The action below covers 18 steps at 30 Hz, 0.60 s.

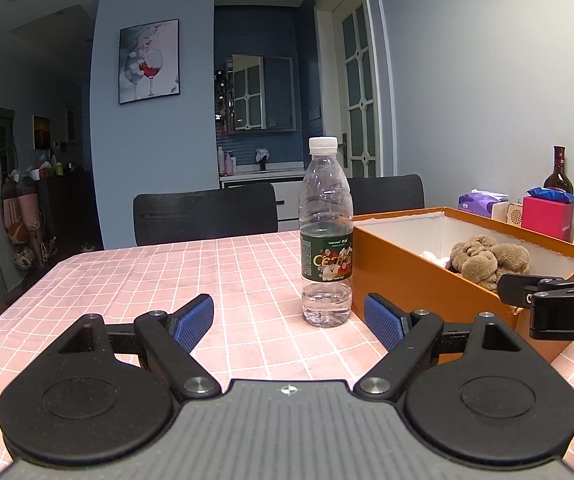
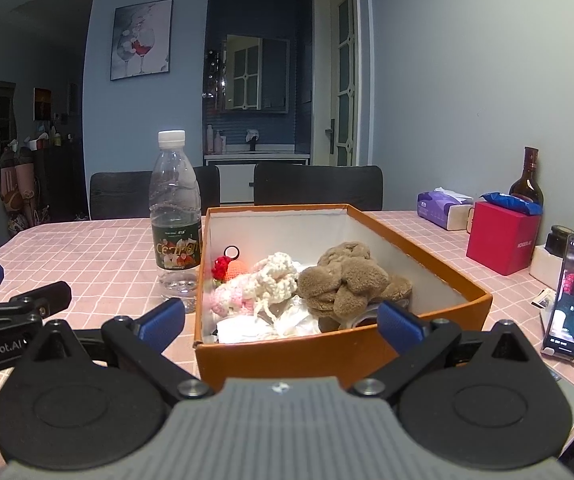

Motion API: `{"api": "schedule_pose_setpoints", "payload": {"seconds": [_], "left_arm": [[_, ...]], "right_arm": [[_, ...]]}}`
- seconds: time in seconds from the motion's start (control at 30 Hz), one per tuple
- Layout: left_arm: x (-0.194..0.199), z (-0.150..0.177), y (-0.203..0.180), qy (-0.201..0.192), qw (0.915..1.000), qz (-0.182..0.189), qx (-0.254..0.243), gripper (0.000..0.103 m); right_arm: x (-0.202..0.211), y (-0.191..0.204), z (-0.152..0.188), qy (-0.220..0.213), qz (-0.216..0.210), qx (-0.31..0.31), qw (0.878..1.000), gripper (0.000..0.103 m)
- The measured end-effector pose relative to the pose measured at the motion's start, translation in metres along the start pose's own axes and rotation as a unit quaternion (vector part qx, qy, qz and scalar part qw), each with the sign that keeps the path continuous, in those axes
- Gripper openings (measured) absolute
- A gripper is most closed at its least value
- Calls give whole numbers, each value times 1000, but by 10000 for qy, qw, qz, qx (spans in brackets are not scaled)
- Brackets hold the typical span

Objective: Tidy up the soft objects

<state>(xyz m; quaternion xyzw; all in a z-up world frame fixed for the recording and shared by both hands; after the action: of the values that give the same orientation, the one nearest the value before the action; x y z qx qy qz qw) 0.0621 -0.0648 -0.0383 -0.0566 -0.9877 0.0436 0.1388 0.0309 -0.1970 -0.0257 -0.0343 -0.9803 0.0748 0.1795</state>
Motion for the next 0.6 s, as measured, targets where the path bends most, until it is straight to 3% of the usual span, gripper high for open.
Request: {"api": "schedule_pose_setpoints", "payload": {"seconds": [0.6], "left_arm": [[2,-2,-1,-23,10000,-14,-85,99]], "right_arm": [[2,-3,0,11,51,-20,10000,100]]}}
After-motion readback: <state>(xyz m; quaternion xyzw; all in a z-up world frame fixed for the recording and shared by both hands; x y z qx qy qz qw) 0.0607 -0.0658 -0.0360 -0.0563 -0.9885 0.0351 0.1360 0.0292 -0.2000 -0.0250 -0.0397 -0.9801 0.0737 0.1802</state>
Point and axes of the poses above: each gripper's, at about its wrist camera, not at the fingertips, and x roughly against the way its jaws point, y to its left, z to its underside, the point moved 7 cm from there along -x, roughly the way its jaws point, and after that the axes turned 9 degrees about x, right-handed, at the moved point
